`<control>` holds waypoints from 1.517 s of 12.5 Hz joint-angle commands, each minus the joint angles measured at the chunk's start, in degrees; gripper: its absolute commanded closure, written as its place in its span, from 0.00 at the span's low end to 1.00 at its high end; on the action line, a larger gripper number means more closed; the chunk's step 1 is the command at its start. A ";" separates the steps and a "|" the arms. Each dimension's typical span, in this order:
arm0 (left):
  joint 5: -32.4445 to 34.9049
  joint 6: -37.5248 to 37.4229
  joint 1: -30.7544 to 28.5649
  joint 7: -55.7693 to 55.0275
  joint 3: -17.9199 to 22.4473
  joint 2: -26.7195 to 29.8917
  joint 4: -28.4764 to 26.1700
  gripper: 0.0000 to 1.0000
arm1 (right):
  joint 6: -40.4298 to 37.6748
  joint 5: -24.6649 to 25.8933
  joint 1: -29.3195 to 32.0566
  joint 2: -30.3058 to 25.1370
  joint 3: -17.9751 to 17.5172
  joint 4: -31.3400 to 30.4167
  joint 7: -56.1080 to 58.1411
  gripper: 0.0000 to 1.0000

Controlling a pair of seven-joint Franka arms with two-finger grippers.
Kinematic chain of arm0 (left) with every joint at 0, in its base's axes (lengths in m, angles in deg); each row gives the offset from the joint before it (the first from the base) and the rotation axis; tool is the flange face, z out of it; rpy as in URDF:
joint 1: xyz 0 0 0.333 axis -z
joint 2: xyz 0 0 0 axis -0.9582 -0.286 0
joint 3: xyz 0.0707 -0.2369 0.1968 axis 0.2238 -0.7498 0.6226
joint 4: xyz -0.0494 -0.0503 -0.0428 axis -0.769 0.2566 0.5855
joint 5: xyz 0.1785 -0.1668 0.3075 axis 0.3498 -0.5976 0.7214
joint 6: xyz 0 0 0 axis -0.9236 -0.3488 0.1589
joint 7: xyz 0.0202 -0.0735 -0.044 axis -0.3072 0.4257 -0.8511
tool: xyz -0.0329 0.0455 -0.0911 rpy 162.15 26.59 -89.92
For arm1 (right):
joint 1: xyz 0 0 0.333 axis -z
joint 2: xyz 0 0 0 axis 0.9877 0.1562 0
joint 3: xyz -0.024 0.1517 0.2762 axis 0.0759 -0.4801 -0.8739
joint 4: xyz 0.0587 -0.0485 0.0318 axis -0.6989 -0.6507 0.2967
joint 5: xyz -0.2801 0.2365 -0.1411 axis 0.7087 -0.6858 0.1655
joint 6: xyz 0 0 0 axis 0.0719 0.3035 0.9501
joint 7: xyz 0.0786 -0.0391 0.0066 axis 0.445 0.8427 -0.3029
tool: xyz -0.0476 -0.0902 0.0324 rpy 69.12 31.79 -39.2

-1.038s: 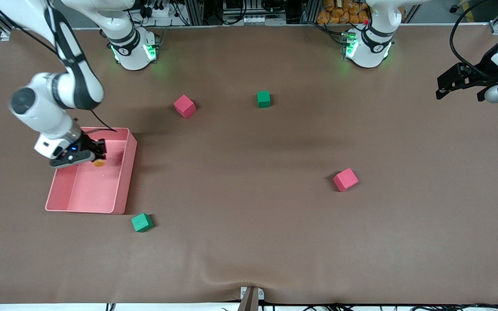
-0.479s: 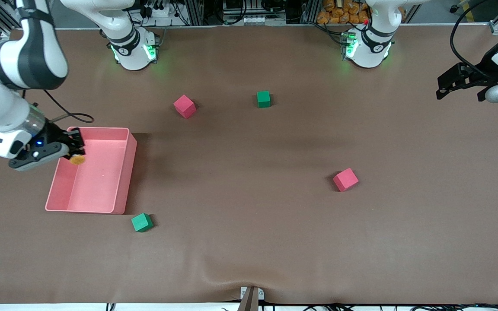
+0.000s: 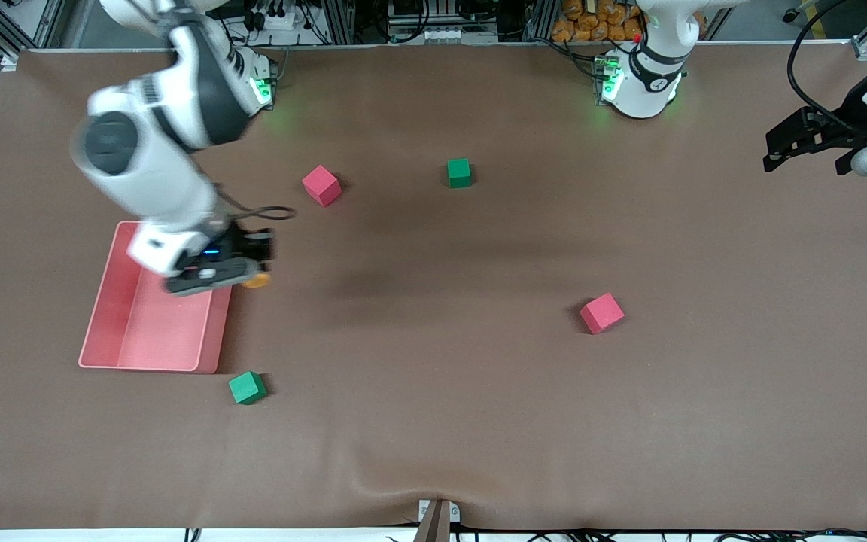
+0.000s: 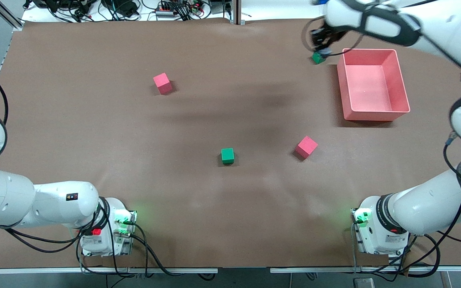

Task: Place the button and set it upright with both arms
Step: 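Lift the button out of the tray and carry it to mid-table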

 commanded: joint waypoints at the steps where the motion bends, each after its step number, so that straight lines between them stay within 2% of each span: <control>1: 0.83 -0.53 -0.20 1.10 -0.35 0.82 0.23 0.00 | 0.75 -0.56 -7.49 10.02 0.92 9.96 -12.30 1.00; 3: 0.30 -0.53 -0.20 0.57 -0.53 0.99 1.27 0.00 | 1.99 -0.29 -12.07 18.89 0.92 18.12 -23.72 1.00; 5: 0.30 -0.62 -0.46 1.10 -0.26 1.08 2.87 0.00 | 8.46 -0.03 -15.49 27.42 0.92 24.64 -35.50 1.00; 7: 0.30 -2.62 -0.55 1.19 -0.26 0.99 2.78 0.00 | 16.55 0.50 -18.75 31.92 1.10 25.20 -38.97 1.00; 11: 0.56 -2.73 -0.46 0.31 -0.26 0.91 2.52 0.00 | 18.60 3.40 -22.36 36.06 1.27 25.29 -39.51 1.00; 12: 0.56 -2.73 -0.46 0.14 -0.18 0.82 2.25 0.00 | 18.69 3.40 -23.07 36.85 1.27 25.81 -39.51 0.97; 13: 0.65 -2.73 -0.55 0.14 -0.18 0.56 2.34 0.00 | 18.69 3.66 -23.94 37.82 1.27 26.07 -39.51 0.89; 14: 0.65 -2.64 -0.64 0.14 -0.09 0.29 2.43 0.00 | 18.78 4.27 -24.65 38.70 1.36 26.08 -39.51 0.70; 15: 0.65 -2.38 -0.55 0.05 -0.09 0.12 2.43 0.00 | 19.22 5.41 -25.44 39.32 1.45 26.08 -39.77 0.47; 16: 0.65 -2.37 -0.38 -0.04 -0.09 0.11 2.43 0.00 | 19.48 5.68 -25.88 39.76 1.54 26.08 -41.25 0.11; 17: 0.74 -2.37 -0.46 -0.04 -0.26 0.20 2.43 0.00 | 19.48 7.25 -26.41 39.94 1.80 26.08 -42.57 0.00; 19: 0.83 -2.90 -0.46 0.48 -0.26 0.29 2.34 0.00 | 19.05 10.16 -26.76 39.59 2.06 26.08 -42.93 0.00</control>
